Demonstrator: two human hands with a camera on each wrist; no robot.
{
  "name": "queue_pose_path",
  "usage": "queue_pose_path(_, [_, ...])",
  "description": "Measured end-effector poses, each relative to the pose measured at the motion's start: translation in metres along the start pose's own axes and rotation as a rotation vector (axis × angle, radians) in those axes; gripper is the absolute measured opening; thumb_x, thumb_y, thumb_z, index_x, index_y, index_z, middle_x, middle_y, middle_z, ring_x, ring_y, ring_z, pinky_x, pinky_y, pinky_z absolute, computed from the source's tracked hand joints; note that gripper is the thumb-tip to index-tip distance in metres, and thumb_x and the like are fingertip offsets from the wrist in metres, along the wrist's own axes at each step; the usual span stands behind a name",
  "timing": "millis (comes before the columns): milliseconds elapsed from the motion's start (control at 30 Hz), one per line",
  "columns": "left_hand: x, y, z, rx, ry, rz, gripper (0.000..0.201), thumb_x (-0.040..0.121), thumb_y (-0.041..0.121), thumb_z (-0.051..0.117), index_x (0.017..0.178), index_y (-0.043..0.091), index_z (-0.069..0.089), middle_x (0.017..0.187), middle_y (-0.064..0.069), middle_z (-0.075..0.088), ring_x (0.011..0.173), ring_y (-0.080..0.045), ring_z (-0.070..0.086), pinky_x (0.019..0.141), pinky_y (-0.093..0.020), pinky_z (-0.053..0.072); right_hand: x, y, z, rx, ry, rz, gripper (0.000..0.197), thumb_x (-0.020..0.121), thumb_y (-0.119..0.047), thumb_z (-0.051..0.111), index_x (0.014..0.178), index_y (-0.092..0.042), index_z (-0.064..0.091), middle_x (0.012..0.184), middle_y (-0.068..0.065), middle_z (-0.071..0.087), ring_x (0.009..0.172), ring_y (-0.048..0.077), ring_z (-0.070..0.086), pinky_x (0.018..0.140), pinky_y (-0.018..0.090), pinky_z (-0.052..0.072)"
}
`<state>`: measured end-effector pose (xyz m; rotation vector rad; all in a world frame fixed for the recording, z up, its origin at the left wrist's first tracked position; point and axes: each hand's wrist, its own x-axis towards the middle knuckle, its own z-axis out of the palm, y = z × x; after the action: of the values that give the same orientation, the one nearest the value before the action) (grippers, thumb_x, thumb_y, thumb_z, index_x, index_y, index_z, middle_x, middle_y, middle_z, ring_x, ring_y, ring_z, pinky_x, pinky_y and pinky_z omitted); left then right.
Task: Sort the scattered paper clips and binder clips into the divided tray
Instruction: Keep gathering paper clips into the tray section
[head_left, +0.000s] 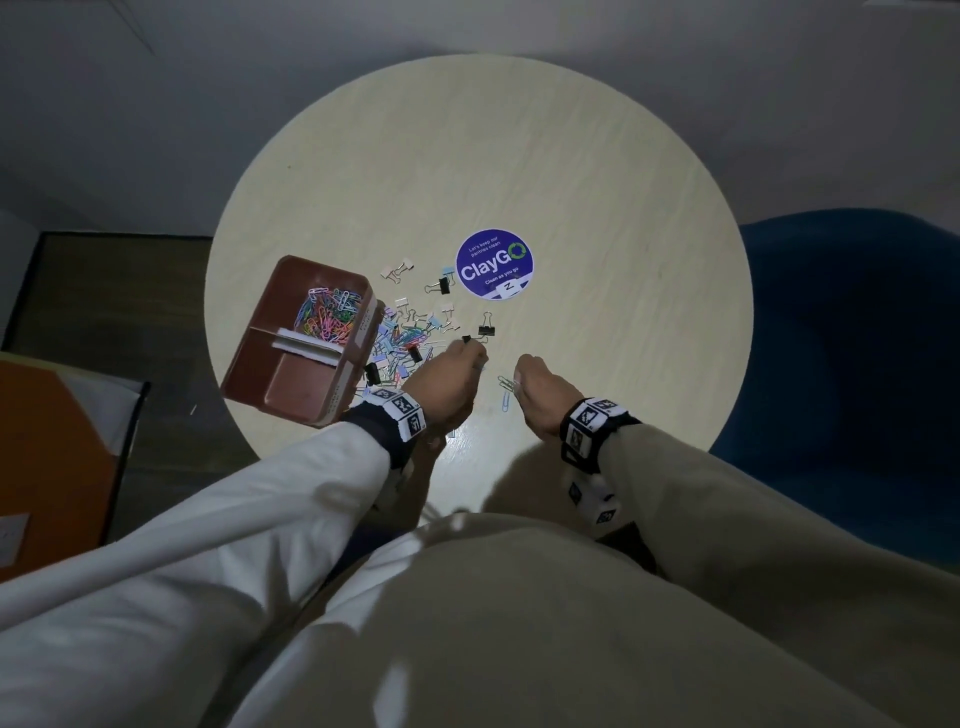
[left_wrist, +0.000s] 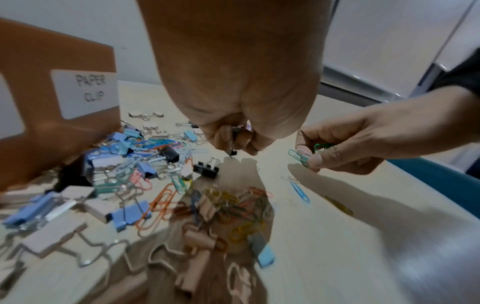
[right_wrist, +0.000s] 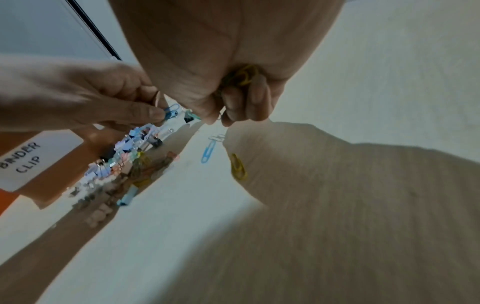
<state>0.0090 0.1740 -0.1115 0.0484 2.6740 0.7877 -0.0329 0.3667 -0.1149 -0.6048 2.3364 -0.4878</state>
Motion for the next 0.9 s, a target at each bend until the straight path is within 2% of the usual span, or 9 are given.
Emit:
queue_pose_path(67, [-0.001, -0.005, -0.016, -0.046, 0.068, -0.044, 0.026, 0.105, 0.022, 0.039, 0.124, 0.008, 0.049, 0.116, -0.016, 0.05, 0.087, -0.036, 0.058, 0.077, -0.045, 0.051, 0.005, -0.011, -0.006, 0.077, -0.019, 0.0, 0.008, 0.093, -0.015, 0.031, 0.091, -0.022, 0.032, 0.078, 0.008, 0.047, 0.056, 0.023, 0.04, 0.055, 0.036, 0.04])
queue_pose_path(133, [-0.003, -0.012, -0.034, -0.085, 0.155, -0.087, 0.027, 0.103, 0.019, 0.041, 0.127, 0.008, 0.048, 0.118, -0.016, 0.048, 0.091, -0.035, 0.057, 0.079, -0.042, 0.048, 0.015, -0.028, -0.012, 0.095, -0.016, -0.027, 0.011, 0.094, -0.013, 0.032, 0.09, -0.022, 0.029, 0.073, 0.014, 0.052, 0.055, 0.021, 0.038, 0.051, 0.035, 0.037])
queue_pose_path(200, [-0.007, -0.023, -0.054, -0.093, 0.27, -0.126, 0.029, 0.101, 0.013, 0.041, 0.129, 0.008, 0.049, 0.12, -0.016, 0.049, 0.098, -0.031, 0.055, 0.082, -0.037, 0.044, 0.031, -0.049, -0.018, 0.089, 0.008, -0.097, 0.018, 0.093, -0.007, 0.034, 0.089, -0.024, 0.027, 0.077, 0.017, 0.055, 0.057, 0.021, 0.041, 0.054, 0.036, 0.04])
queue_pose_path(300, [-0.015, -0.044, -0.084, -0.146, 0.406, -0.207, 0.028, 0.1, 0.005, 0.039, 0.126, 0.006, 0.05, 0.12, -0.015, 0.049, 0.099, -0.025, 0.053, 0.08, -0.026, 0.038, 0.056, -0.088, -0.027, 0.119, 0.033, -0.194, 0.014, 0.095, -0.005, 0.035, 0.095, -0.018, 0.03, 0.078, 0.019, 0.056, 0.06, 0.025, 0.047, 0.057, 0.037, 0.042])
queue_pose_path(367, [-0.019, -0.061, -0.102, -0.157, 0.452, -0.274, 0.025, 0.1, 0.006, 0.041, 0.122, 0.004, 0.052, 0.121, -0.018, 0.051, 0.102, -0.03, 0.053, 0.085, -0.032, 0.041, 0.069, -0.118, -0.034, 0.127, 0.049, -0.232, 0.01, 0.096, -0.004, 0.035, 0.099, -0.013, 0.032, 0.077, 0.018, 0.056, 0.061, 0.027, 0.051, 0.057, 0.037, 0.041])
queue_pose_path(500, [-0.023, -0.099, -0.129, -0.096, 0.451, -0.416, 0.026, 0.096, 0.003, 0.042, 0.118, 0.001, 0.056, 0.116, -0.024, 0.056, 0.103, -0.04, 0.056, 0.089, -0.044, 0.044, 0.089, -0.168, -0.042, 0.156, 0.052, -0.301, 0.01, 0.095, -0.001, 0.036, 0.104, -0.005, 0.037, 0.077, 0.015, 0.055, 0.061, 0.026, 0.05, 0.056, 0.034, 0.038])
queue_pose_path(600, [-0.023, -0.118, -0.14, -0.023, 0.309, -0.444, 0.027, 0.092, 0.0, 0.048, 0.117, 0.001, 0.058, 0.117, -0.024, 0.061, 0.11, -0.04, 0.057, 0.091, -0.042, 0.045, 0.103, -0.199, -0.046, 0.126, 0.034, -0.279, 0.012, 0.095, -0.005, 0.041, 0.106, -0.002, 0.041, 0.083, 0.018, 0.06, 0.072, 0.032, 0.058, 0.063, 0.036, 0.042])
queue_pose_path(700, [-0.026, -0.123, -0.145, 0.018, 0.16, -0.481, 0.029, 0.093, 0.003, 0.054, 0.122, 0.001, 0.056, 0.123, -0.023, 0.062, 0.115, -0.039, 0.057, 0.095, -0.042, 0.045, 0.118, -0.219, -0.04, 0.058, 0.021, -0.211, 0.011, 0.092, -0.005, 0.048, 0.102, -0.005, 0.044, 0.099, 0.022, 0.064, 0.089, 0.036, 0.062, 0.071, 0.037, 0.045])
queue_pose_path(900, [-0.039, -0.126, -0.15, -0.001, 0.303, -0.511, 0.036, 0.089, 0.0, 0.049, 0.125, 0.002, 0.053, 0.118, -0.023, 0.064, 0.109, -0.041, 0.06, 0.089, -0.044, 0.049, 0.137, -0.25, -0.025, 0.045, 0.064, -0.101, 0.025, 0.093, -0.01, 0.046, 0.117, -0.002, 0.052, 0.115, 0.019, 0.063, 0.104, 0.034, 0.061, 0.077, 0.031, 0.042])
